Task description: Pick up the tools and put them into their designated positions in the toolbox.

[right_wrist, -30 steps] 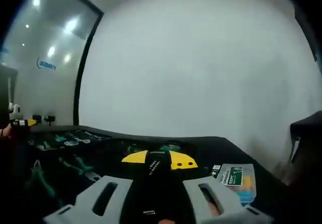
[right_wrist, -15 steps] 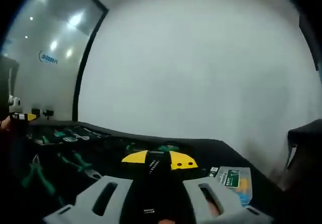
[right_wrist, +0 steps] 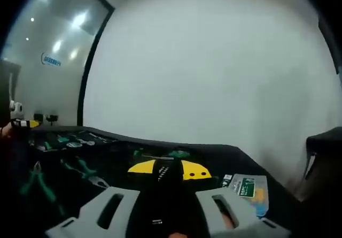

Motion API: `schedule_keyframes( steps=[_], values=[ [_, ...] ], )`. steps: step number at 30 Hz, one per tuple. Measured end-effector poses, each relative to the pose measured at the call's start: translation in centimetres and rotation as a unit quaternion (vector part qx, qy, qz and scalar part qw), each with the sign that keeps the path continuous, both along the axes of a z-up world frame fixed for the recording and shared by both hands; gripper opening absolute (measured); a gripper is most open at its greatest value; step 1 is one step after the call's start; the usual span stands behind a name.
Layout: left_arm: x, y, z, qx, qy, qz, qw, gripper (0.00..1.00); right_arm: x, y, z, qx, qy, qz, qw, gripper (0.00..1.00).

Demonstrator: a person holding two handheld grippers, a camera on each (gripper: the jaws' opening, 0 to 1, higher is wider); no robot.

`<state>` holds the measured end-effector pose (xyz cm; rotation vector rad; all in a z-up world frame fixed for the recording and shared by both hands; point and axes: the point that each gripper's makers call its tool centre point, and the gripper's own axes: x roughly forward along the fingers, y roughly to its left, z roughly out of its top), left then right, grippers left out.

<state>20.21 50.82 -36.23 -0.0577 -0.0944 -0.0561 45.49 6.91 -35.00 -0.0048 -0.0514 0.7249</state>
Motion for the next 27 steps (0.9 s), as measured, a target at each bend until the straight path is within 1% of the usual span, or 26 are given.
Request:
schedule_keyframes(
  steps=[1,2,3,4,5,6,7,8,9,10,11,12,13,14,15,16,17,18,19,20,22,23,24,25,27],
  values=[
    [0.0,-0.1,0.0,0.001,0.0,-0.002,1.0,0.16,-0.2,0.3,-0.1,-0.006,0.014,0.009,0.9998,0.14],
    [-0.1,-0.3,0.0,0.0,-0.001,-0.006,1.0,0.16,-1.6,1.9,0.6,-0.014,0.039,0.069,0.9967,0.12],
    [-0.2,-0.4,0.1,-0.001,-0.003,-0.008,1.0,0.16,-2.9,3.1,1.4,-0.02,0.045,0.12,0.9916,0.11],
    [-0.4,-0.4,0.3,-0.006,-0.008,-0.01,0.9999,0.16,-4.5,4.1,1.8,-0.043,0.058,0.166,0.9835,0.11],
    [-0.5,-0.5,0.5,-0.01,-0.013,-0.012,0.9998,0.16,-6.6,5.1,2.0,-0.096,0.077,0.204,0.9713,0.11],
    [-0.6,-0.6,0.7,-0.013,-0.019,-0.015,0.9996,0.16,-7.6,5.6,1.9,-0.14,0.066,0.229,0.961,0.12],
    [-0.6,-0.5,0.8,-0.016,-0.022,-0.016,0.9995,0.16,-8.8,6.2,1.9,-0.202,0.028,0.27,0.9411,0.14],
    [-0.6,-0.5,0.9,-0.017,-0.023,-0.015,0.9995,0.16,-9.8,6.4,1.2,-0.252,0.007,0.301,0.9198,0.16],
    [-0.5,0.2,0.8,-0.017,-0.025,-0.013,0.9995,0.16,-11.5,6.4,-0.5,-0.315,-0.008,0.355,0.88,0.16],
    [-0.5,0.3,0.8,-0.018,-0.025,-0.013,0.9994,0.16,-12.4,6.3,-1.8,-0.34,-0.001,0.383,0.8589,0.16],
    [-0.4,0.3,0.7,-0.018,-0.023,-0.012,0.9995,0.16,-12.8,6.0,-3.6,-0.382,-0.001,0.397,0.8343,0.16],
    [-0.3,0.3,0.5,-0.015,-0.018,-0.011,0.9997,0.16,-12.8,6.5,-3.3,-0.363,-0.02,0.399,0.8419,0.11],
    [-0.3,0.2,0.4,-0.011,-0.015,-0.011,0.9998,0.16,-13.1,6.7,-3.2,-0.366,-0.032,0.421,0.8291,0.09],
    [-0.3,0.2,0.3,-0.009,-0.014,-0.012,0.9998,0.16,-13.0,6.9,-3.2,-0.342,-0.004,0.416,0.8425,0.09],
    [-0.3,0.1,0.3,-0.008,-0.012,-0.012,0.9998,0.16,-12.7,6.8,-3.5,-0.334,0.029,0.409,0.8485,0.09],
    [-0.2,0.1,0.2,-0.007,-0.011,-0.013,0.9998,0.16,-12.9,6.6,-3.4,-0.332,0.038,0.418,0.8445,0.09],
    [-0.2,0.1,0.1,-0.005,-0.009,-0.013,0.9999,0.16,-12.8,6.6,-3.2,-0.338,0.023,0.429,0.8373,0.11],
    [-0.2,0.1,0.1,-0.005,-0.009,-0.014,0.9999,0.16,-13.0,6.3,-2.8,-0.348,0.01,0.442,0.8267,0.14],
    [-0.2,0.1,0.2,-0.005,-0.01,-0.017,0.9998,0.16,-13.1,6.0,-2.9,-0.356,0.013,0.447,0.8204,0.16],
    [-0.2,0.2,0.2,-0.006,-0.01,-0.018,0.9998,0.16,-13.9,5.4,-2.8,-0.367,0.031,0.468,0.8035,0.17],
    [-0.2,0.4,0.2,-0.005,-0.012,-0.019,0.9997,0.16,-14.6,5.0,-2.6,-0.374,0.052,0.505,0.7762,0.17],
    [-0.3,0.2,0.3,-0.004,-0.013,-0.019,0.9997,0.16,-14.9,5.0,-2.7,-0.384,0.055,0.516,0.7642,0.17],
    [-0.3,0.1,0.4,-0.004,-0.014,-0.02,0.9997,0.16,-15.0,5.4,-3.4,-0.406,0.053,0.514,0.7539,0.17],
    [-0.3,0.1,0.4,-0.004,-0.014,-0.02,0.9997,0.16,-14.7,5.4,-3.9,-0.422,0.057,0.511,0.7468,0.17],
    [-0.3,0.1,0.4,-0.004,-0.015,-0.02,0.9997,0.16,-14.1,5.8,-5.6,-0.455,0.072,0.505,0.7294,0.17]
  ],
)
